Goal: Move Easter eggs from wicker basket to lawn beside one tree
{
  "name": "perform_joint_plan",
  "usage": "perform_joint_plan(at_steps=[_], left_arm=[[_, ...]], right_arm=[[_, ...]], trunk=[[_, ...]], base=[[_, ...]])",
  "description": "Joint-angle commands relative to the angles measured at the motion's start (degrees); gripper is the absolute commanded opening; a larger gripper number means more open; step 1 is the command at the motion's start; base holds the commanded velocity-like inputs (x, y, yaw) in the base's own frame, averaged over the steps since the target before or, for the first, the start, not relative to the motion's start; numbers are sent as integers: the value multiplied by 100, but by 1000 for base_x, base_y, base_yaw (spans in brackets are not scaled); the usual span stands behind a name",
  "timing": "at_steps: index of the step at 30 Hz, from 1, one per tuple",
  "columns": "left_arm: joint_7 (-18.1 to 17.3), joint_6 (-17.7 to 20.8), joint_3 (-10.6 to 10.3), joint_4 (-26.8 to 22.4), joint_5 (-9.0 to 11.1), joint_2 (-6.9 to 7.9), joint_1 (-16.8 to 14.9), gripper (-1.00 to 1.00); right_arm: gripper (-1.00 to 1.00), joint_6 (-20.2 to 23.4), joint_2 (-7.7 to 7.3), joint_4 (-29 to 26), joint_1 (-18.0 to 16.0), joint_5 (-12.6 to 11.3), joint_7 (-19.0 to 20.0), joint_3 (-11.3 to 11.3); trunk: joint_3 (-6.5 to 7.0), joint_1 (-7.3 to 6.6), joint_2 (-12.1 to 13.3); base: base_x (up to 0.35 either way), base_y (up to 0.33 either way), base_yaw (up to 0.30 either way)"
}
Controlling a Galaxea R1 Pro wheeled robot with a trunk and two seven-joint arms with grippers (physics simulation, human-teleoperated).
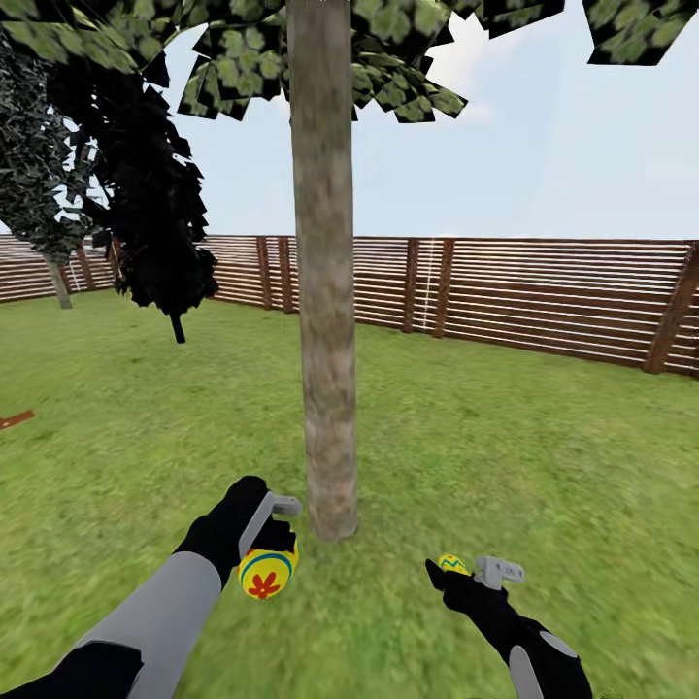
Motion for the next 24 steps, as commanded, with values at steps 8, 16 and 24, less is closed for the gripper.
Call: perform_joint_plan(at_steps=[8, 16, 24], left_arm=[[56, 22, -24, -10, 53, 3, -4, -100], [48, 22, -53, -66, 58, -28, -2, -100], [48, 22, -492, -89, 79, -32, 5, -100]], right_arm=[[100, 45, 12, -6, -5, -17, 20, -18], [100, 45, 9, -6, -5, -17, 4, -18], [100, 40, 6, -6, -5, -17, 20, -18]], trunk=[[125, -107, 191], [188, -129, 231], [234, -129, 231]], base=[[0, 0, -234], [0, 0, -234], [132, -82, -234]])
